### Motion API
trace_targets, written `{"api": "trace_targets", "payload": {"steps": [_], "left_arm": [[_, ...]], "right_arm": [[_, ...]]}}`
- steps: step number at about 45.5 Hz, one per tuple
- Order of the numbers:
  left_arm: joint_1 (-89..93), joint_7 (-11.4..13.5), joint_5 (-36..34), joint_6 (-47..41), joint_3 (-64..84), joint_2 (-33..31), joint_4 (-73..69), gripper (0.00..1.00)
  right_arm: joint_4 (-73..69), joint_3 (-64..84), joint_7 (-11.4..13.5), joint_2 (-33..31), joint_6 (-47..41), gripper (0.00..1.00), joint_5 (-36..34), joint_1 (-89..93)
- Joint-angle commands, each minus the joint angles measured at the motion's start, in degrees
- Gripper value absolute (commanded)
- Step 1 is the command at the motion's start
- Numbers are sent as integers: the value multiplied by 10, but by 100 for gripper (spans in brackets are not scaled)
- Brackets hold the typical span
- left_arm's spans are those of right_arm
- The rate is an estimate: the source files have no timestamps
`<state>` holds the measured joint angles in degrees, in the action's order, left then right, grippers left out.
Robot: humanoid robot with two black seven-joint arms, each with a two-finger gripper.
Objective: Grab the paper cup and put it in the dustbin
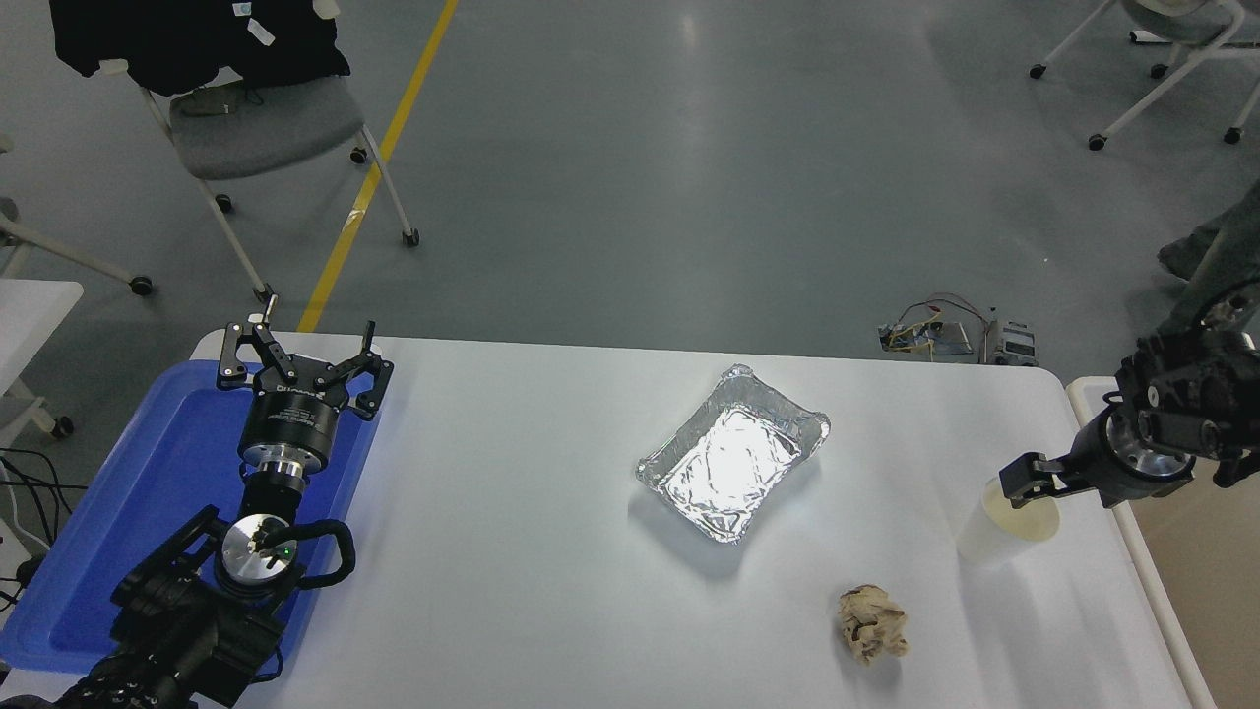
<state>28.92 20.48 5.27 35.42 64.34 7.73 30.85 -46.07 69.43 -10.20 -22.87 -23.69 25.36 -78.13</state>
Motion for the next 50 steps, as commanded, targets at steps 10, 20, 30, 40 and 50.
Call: {"api": "trace_targets", "payload": {"steps": [10, 20, 30, 40, 50], "left_arm": [[0, 0, 0, 0, 0, 0, 0, 100], [0, 0, 0, 0, 0, 0, 0, 100], [0, 0, 0, 0, 1, 0, 0, 100], [0, 0, 0, 0, 1, 0, 0, 100], [0, 0, 0, 0, 0, 0, 0, 100]], "right_arm": [[5, -7, -1, 0, 29, 69, 0, 25], [4, -10, -3, 1, 35, 56, 0, 26], [3, -16, -6, 2, 46, 39, 0, 34], [4, -12, -16, 0, 51, 0, 7, 33], [-2, -8, -16, -4, 52, 0, 20, 20]]}}
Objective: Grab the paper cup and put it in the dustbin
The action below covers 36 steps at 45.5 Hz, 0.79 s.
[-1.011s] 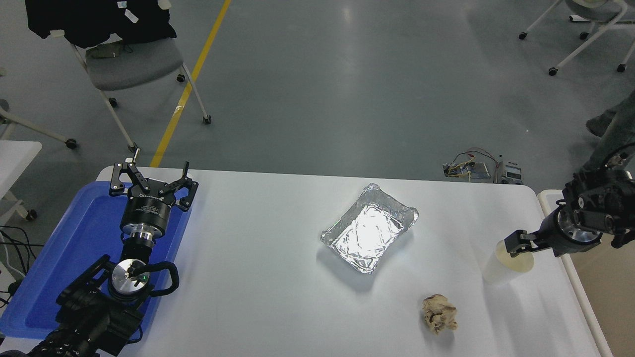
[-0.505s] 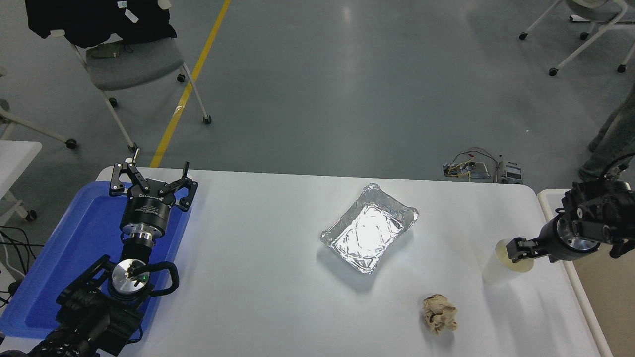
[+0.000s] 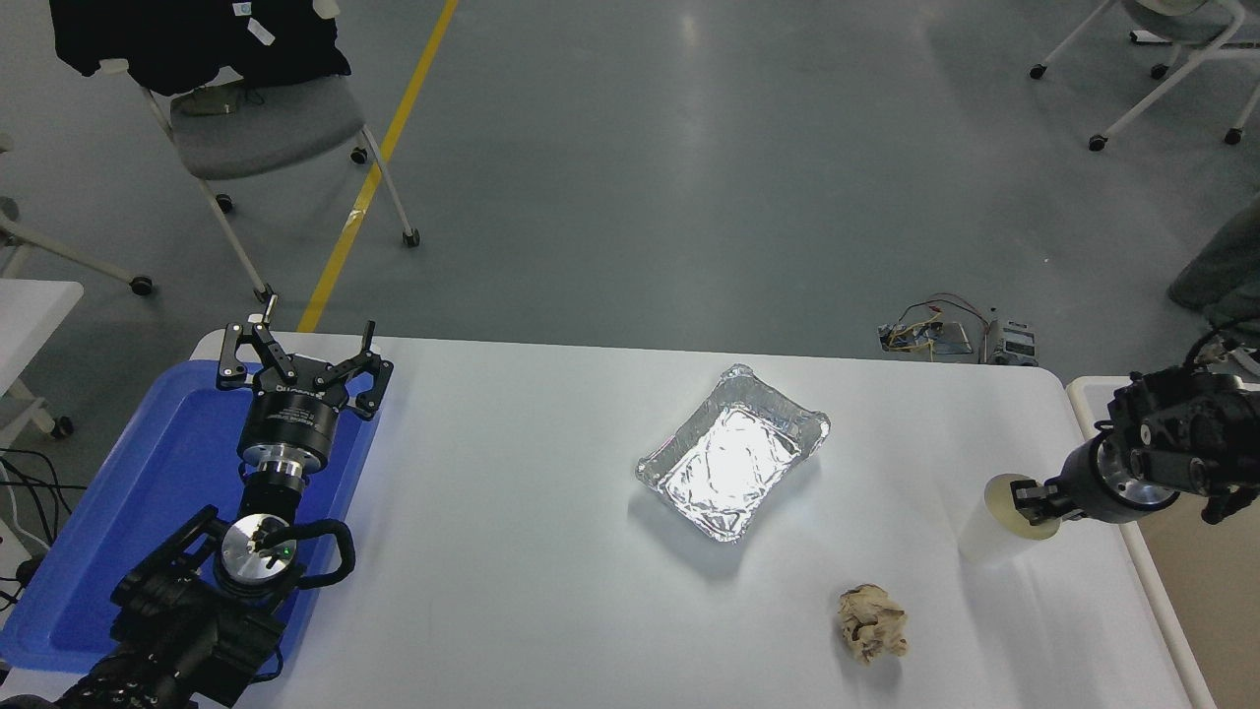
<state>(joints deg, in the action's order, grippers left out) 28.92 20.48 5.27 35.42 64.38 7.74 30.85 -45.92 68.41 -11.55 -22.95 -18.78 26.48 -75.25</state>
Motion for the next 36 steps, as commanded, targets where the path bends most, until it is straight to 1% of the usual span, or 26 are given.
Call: {"api": "trace_targets", "payload": {"steps": [1, 5, 14, 24, 36], "left_arm": [[0, 0, 0, 0, 0, 0, 0, 100], [0, 0, 0, 0, 0, 0, 0, 100], [0, 0, 0, 0, 0, 0, 0, 100], [0, 0, 0, 0, 0, 0, 0, 100], [0, 0, 0, 0, 0, 0, 0, 100]], "right_arm": [[-5, 2, -2, -3, 2, 0, 9, -12], [-7, 2, -2, -8, 0, 0, 8, -23], [-36, 2, -3, -45, -18, 0, 7, -87], [-106, 2, -2, -110, -73, 0, 9, -209], [-155, 29, -2, -148, -134, 0, 21, -349]]}}
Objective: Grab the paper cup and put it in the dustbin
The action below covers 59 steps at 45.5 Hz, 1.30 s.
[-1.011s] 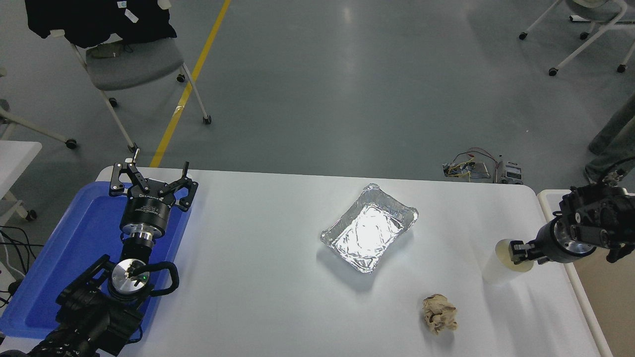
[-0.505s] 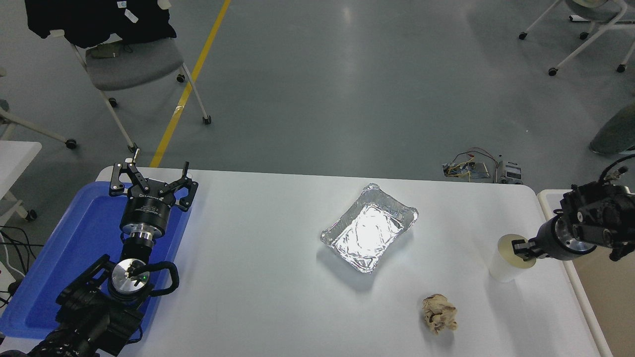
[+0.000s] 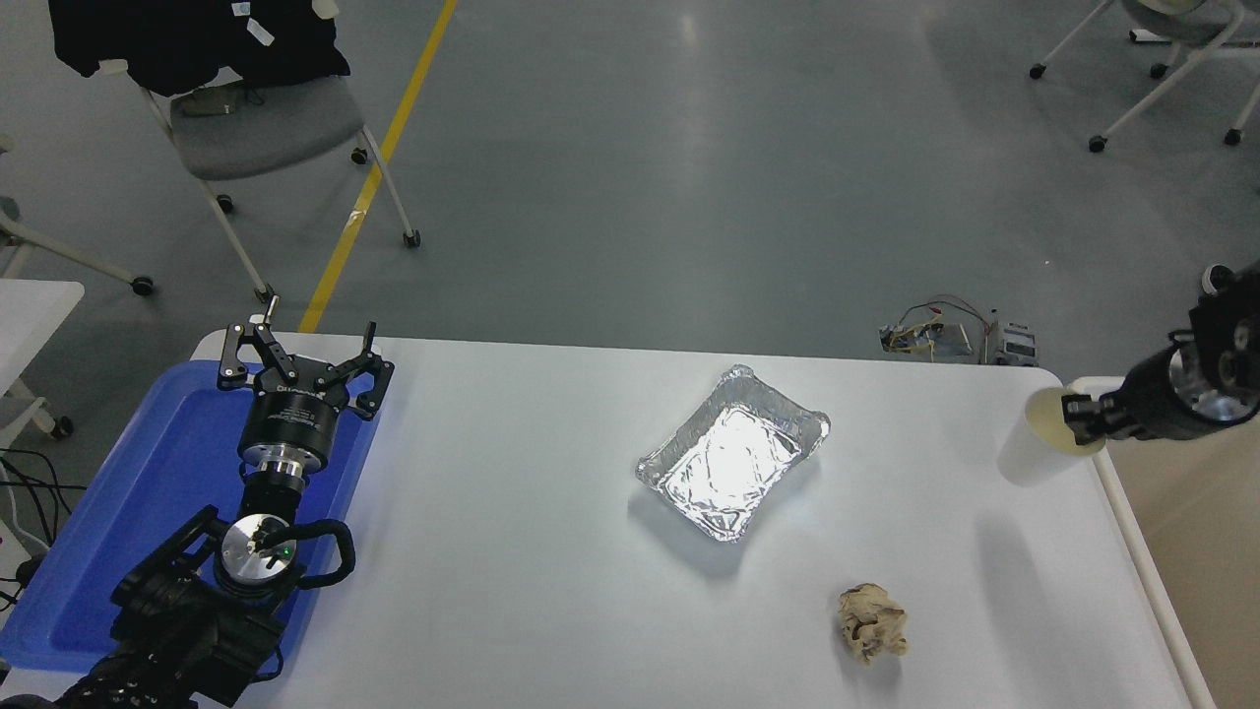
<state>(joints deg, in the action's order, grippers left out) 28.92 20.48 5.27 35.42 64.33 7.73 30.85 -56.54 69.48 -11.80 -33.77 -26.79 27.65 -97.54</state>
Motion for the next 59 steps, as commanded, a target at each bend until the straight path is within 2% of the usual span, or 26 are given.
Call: {"api": "trace_targets", "payload": {"steps": [1, 22, 36, 49, 59], "left_arm": [[0, 0, 0, 0, 0, 0, 0, 100], [0, 0, 0, 0, 0, 0, 0, 100], [0, 0, 0, 0, 0, 0, 0, 100], [0, 0, 0, 0, 0, 0, 0, 100], [0, 0, 0, 0, 0, 0, 0, 100]], "right_arm": [[-51, 20, 0, -41, -61, 0, 10, -137], [-52, 64, 0, -49, -182, 0, 40, -325], [-65, 62, 0, -49, -182, 0, 47, -363], [-48, 57, 1, -49, -182, 0, 59, -324], [99, 45, 1, -59, -111, 0, 55, -152]]}}
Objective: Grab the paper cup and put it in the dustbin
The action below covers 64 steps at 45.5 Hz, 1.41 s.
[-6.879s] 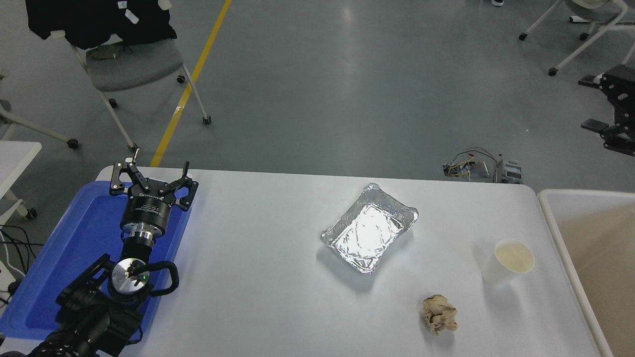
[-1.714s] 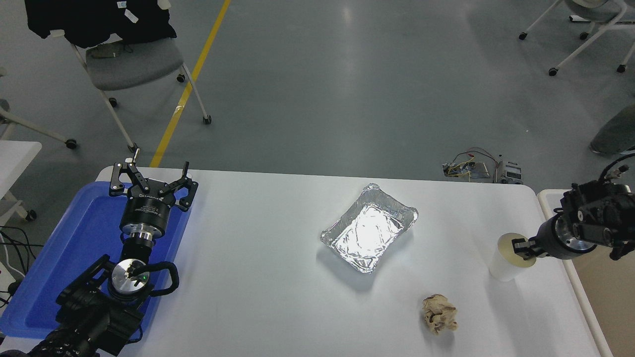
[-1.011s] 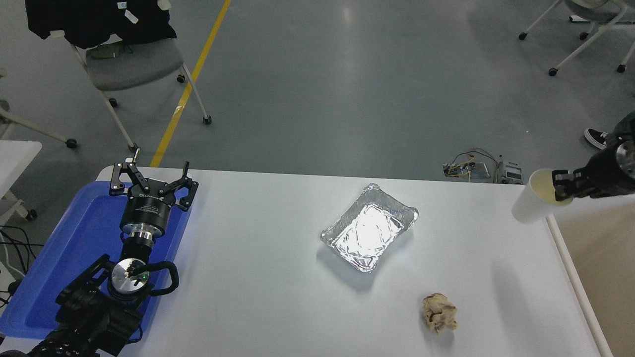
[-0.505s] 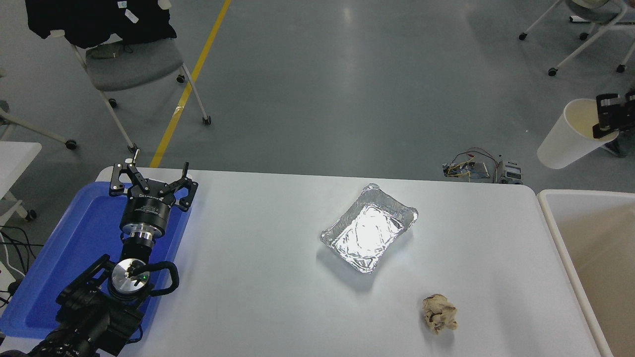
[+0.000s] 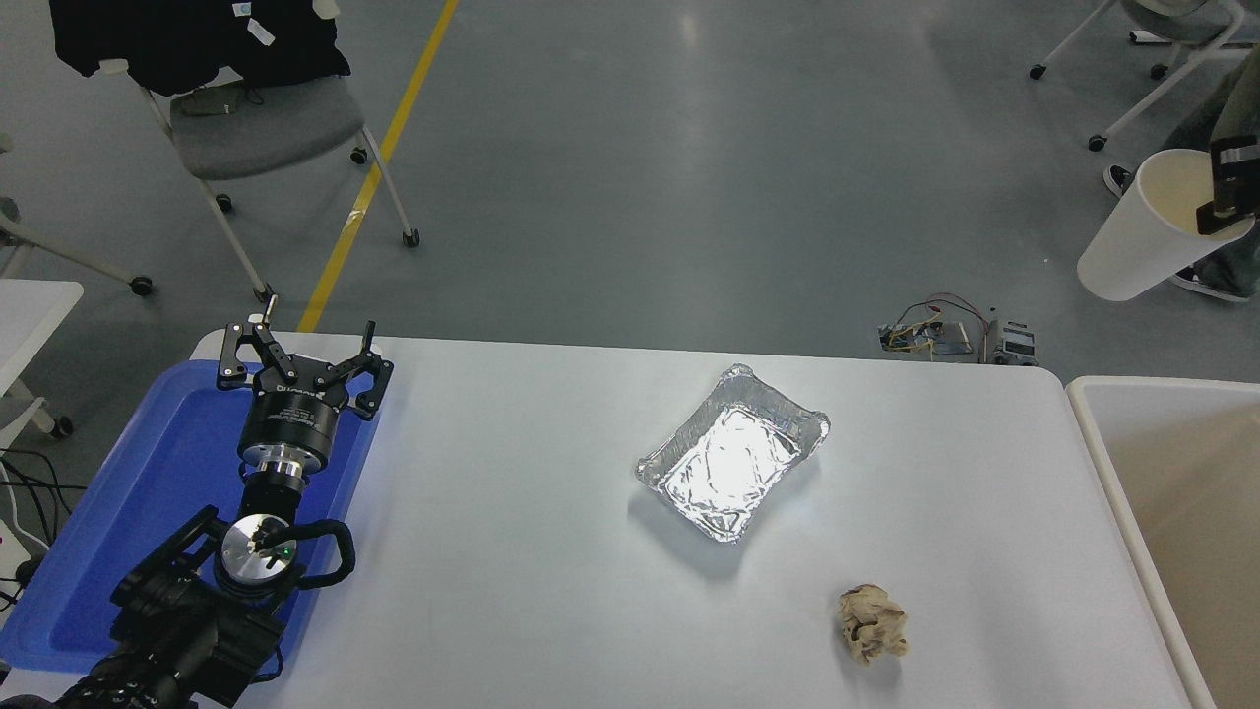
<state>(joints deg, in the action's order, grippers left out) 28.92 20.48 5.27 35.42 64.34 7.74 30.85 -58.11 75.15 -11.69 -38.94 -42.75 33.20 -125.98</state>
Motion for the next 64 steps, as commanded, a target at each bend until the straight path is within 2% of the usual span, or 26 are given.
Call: {"api": "trace_targets", "payload": {"steps": [1, 13, 25, 32, 37, 49, 64], "left_arm": [[0, 0, 0, 0, 0, 0, 0, 100], [0, 0, 0, 0, 0, 0, 0, 100], [0, 0, 0, 0, 0, 0, 0, 100], [0, 0, 0, 0, 0, 0, 0, 100], [0, 0, 0, 0, 1, 0, 0, 100], [0, 0, 0, 0, 1, 0, 0, 100], [0, 0, 0, 0, 0, -1, 0, 100]], "right_arm": [[134, -15, 0, -7, 57, 0, -2, 154], [308, -83, 0, -23, 139, 0, -8, 379], [452, -236, 1, -20, 224, 0, -8, 614], [488, -274, 1, 9, 311, 0, -19, 726], [506, -294, 3, 33, 367, 0, -63, 792], [555, -295, 6, 91, 432, 0, -152, 870], [556, -329, 7, 98, 471, 0, -161, 906]]}}
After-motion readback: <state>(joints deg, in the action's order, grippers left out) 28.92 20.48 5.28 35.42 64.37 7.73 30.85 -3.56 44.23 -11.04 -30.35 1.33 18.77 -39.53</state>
